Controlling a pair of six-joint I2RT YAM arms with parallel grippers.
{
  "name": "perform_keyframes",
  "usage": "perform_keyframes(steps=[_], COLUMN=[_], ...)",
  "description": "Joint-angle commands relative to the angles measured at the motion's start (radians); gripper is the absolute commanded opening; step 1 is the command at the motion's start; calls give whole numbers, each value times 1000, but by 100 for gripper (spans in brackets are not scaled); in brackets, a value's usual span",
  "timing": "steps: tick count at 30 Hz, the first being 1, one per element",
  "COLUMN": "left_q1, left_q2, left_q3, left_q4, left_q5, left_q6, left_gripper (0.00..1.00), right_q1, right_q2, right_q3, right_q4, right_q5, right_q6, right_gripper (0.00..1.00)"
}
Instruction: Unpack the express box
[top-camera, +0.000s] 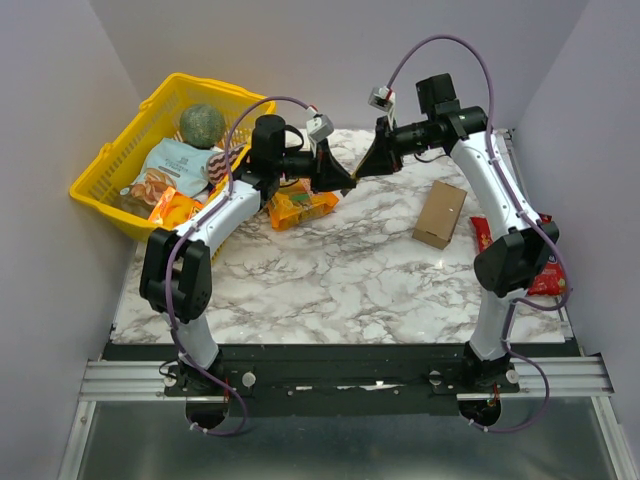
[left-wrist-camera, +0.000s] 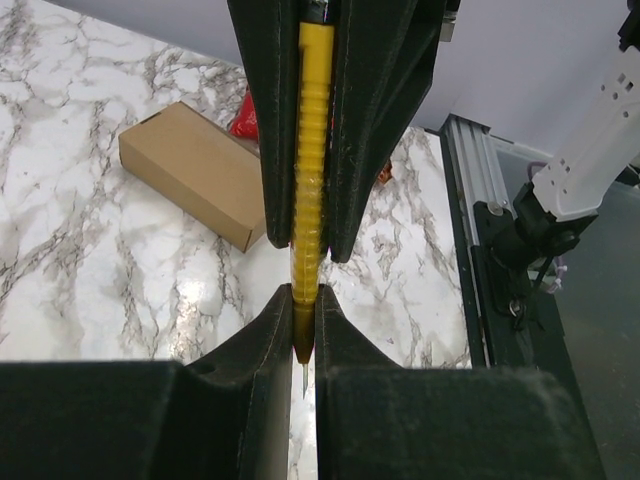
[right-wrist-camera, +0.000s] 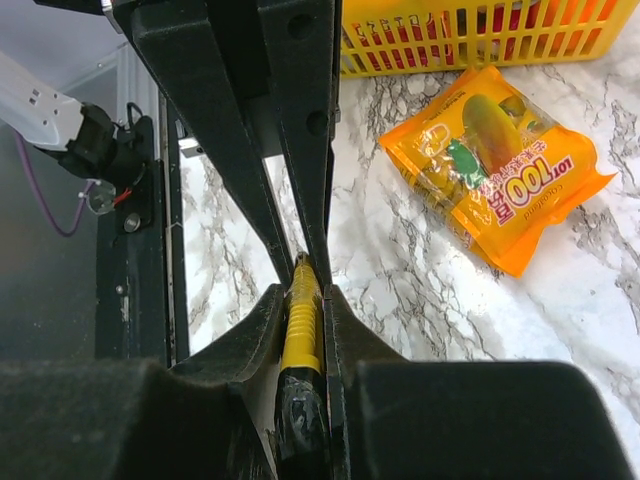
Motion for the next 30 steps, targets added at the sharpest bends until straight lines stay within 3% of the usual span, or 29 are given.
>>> perform_keyframes(steps=[1,4,8,10,15,18,19,20,23,30], left_q1=[-5,1,1,-17,-159,-236,-256,-265,-304,-393], left_q2=[6,-14,-63,-84,-5,114,147,178,317,608], left_q3=[32,27,-16,-40,40,180,209,240,382,660], left_q4=[-35,-47,-34,20,-78,-153,-153,-156,-176,-97], left_q5=[-91,-187,-296,-347,-490,-591,-594,-608,-648,-648], left_q6=[35,41,35,-25,9,-27,-36,-48,-48,-91], left_gripper=[9,39,57,62,66,67,68,68,68,65], right_q1=[18,13,-36,-112,-240,-280,-283,-283,-288,-393], right_q2=[3,-59,-161,-208,-331,-453,-493,-529,-613,-710], right_q3=[-31,-64,-96,-128,-200,-322,-438,-494,-643,-866], right_q4=[32,119,222,303,340,460,563,613,704,690], right_q5=[101,333,642,674,847,1014,1063,1195,1403,1401], right_q6=[91,183,274,343,392,434,410,409,449,553], right_gripper=[1,0,1,0,1,0,1,1,0,0])
